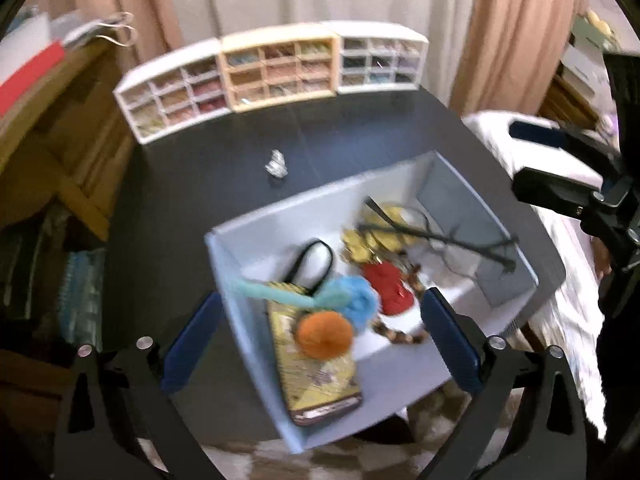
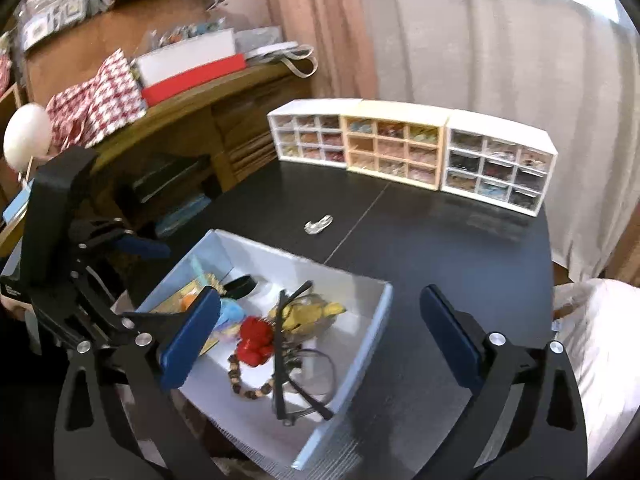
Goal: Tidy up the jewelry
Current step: 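Carry orange pompom into box with left while right drops glasses into box, then grasp clear crystal charm from table with right tool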
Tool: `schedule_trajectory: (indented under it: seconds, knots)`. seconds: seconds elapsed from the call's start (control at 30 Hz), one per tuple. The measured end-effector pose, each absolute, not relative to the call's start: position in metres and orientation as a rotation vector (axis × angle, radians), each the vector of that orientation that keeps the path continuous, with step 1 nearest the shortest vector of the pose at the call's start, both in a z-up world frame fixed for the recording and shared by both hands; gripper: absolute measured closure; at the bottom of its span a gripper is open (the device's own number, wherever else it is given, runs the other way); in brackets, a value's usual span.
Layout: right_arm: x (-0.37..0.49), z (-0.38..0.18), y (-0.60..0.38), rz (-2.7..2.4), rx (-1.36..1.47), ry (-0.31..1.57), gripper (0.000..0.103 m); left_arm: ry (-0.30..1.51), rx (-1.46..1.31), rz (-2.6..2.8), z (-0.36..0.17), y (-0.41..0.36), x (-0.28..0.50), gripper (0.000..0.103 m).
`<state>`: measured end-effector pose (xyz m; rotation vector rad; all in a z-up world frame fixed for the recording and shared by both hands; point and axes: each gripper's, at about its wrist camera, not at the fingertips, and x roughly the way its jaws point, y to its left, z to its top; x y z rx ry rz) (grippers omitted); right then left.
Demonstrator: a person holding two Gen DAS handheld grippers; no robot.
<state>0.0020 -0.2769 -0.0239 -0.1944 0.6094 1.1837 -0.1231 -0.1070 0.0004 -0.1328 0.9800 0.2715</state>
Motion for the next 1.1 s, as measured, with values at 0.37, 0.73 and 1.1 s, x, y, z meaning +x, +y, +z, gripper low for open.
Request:
schedule_trajectory:
  seconds: [0.37, 0.73, 1.1]
  knots:
    - [0.031, -0.01, -0.232, 1.222, -0.257, 0.61, 0.007, 0.961, -0.261, 0.464, 0.001, -0.032, -0.159, 0.004]
    - [0.067, -0.037, -0.107, 1.216, -0.497, 0.793, 0.011, 0.955, -0.353, 0.498, -0.007, -0.005, -0.18, 0.004]
    - [0.07, -0.077, -0.03, 0.959, -0.422, 1.165, 0.024, 0.94, -0.401, 0.482, -0.008, 0.015, -0.191, 0.004]
